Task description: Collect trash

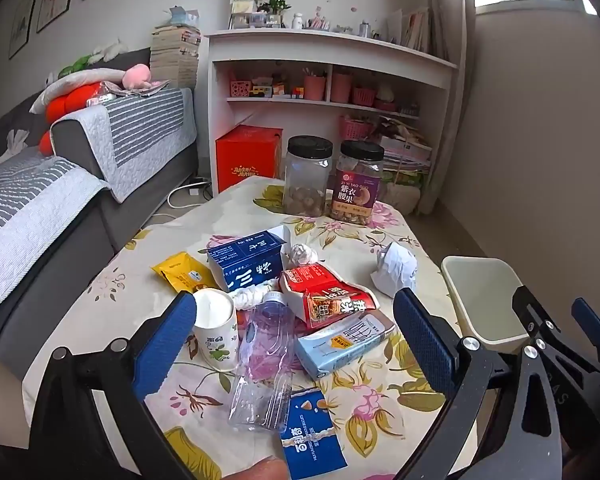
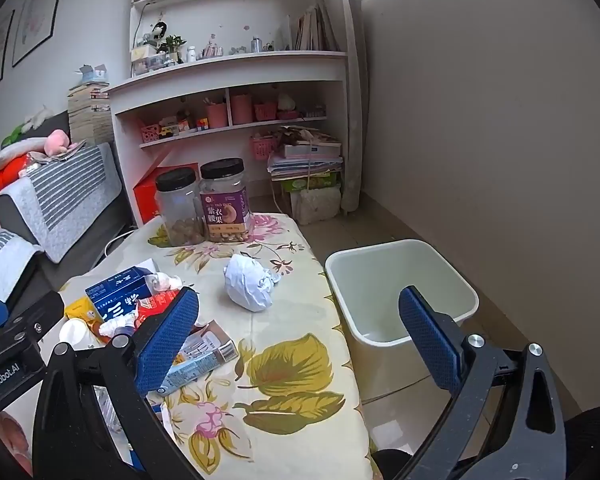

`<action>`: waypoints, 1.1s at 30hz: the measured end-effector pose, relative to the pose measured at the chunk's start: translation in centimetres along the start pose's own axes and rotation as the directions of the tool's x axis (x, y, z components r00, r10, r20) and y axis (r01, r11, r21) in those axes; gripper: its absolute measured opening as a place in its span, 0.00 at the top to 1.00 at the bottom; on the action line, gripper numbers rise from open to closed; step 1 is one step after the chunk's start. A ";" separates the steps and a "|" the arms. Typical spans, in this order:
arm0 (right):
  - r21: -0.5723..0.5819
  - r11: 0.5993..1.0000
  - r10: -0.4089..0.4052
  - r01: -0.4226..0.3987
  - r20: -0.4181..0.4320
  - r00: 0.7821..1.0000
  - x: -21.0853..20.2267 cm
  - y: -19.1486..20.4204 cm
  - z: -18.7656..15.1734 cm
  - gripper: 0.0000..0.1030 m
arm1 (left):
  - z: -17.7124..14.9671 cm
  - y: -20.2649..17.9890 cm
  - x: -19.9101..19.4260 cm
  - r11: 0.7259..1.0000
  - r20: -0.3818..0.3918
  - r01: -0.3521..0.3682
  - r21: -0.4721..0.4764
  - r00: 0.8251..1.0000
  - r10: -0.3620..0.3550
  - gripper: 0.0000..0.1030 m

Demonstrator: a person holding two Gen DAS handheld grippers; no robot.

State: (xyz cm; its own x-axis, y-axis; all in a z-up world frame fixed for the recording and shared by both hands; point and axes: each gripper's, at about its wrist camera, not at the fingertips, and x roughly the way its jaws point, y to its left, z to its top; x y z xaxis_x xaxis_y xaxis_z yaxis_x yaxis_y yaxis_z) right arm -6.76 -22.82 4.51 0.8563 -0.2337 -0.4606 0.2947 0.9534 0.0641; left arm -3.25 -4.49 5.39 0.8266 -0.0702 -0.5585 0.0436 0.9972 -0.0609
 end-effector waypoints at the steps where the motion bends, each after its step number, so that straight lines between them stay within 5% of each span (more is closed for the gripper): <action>1: 0.000 1.000 0.001 -0.001 0.002 1.000 0.0 -0.1 -0.1 0.07 | 0.0 0.0 0.0 1.000 0.000 0.000 0.000 1.000 0.000 0.07; 33: -0.009 1.000 0.002 -0.001 0.011 1.000 -0.4 -0.2 0.3 0.07 | -0.4 0.4 0.2 1.000 -0.019 -0.004 0.000 1.000 0.004 0.07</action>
State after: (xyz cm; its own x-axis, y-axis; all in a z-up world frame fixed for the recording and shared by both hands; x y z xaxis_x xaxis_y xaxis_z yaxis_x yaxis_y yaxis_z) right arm -6.99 -22.96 4.91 0.8616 -0.2344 -0.4503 0.2895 0.9555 0.0565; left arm -3.26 -4.09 4.91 0.8161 -0.0662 -0.5742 0.0402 0.9975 -0.0580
